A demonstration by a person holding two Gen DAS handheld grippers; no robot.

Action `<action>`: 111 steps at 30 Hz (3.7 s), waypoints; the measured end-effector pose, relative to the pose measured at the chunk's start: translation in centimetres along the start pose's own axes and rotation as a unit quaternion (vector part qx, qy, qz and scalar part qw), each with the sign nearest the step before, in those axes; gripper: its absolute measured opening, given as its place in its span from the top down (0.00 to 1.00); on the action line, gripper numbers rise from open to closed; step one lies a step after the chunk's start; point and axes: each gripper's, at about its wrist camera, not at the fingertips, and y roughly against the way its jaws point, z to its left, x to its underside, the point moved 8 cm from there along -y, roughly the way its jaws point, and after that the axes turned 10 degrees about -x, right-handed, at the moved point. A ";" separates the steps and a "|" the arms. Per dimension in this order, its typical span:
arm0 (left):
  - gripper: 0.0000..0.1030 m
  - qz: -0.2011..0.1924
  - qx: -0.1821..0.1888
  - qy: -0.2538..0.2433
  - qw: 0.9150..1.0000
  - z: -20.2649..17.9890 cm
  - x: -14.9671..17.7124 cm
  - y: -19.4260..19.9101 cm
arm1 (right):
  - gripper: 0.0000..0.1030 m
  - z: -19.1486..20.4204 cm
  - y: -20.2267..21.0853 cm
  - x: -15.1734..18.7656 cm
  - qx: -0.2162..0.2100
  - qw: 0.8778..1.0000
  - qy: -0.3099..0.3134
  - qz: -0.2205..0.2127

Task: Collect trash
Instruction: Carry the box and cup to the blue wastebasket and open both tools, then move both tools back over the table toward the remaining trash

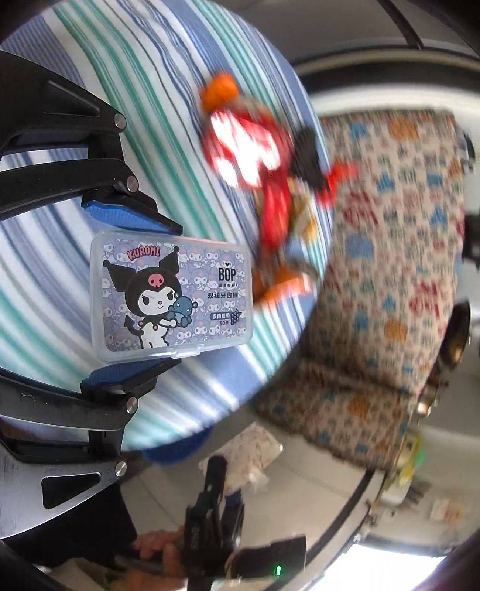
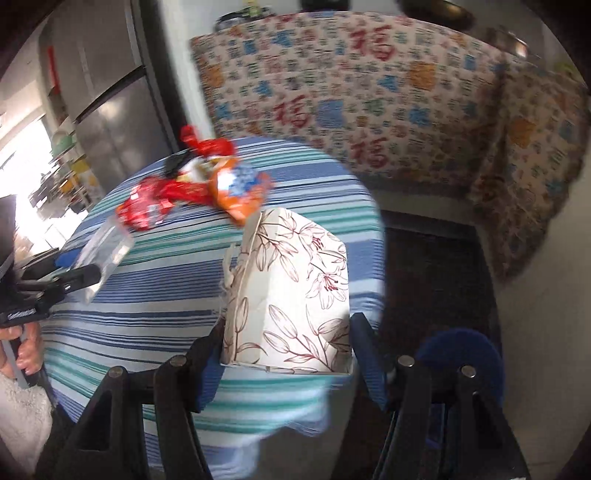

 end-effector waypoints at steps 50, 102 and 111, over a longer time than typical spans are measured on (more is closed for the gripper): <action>0.05 0.014 0.120 -0.062 0.991 -25.3 -6.5 -8.9 | 0.14 -23.8 7.7 3.9 0.206 0.975 -0.045 -0.075; 0.59 0.058 -0.147 -0.019 0.987 19.9 -1.4 -9.4 | 0.12 11.1 -13.6 -2.1 -0.011 0.996 0.085 0.031; 0.62 0.067 -0.199 0.041 0.977 21.9 2.2 -2.8 | 0.12 11.0 -13.7 -2.0 -0.011 0.996 0.083 0.032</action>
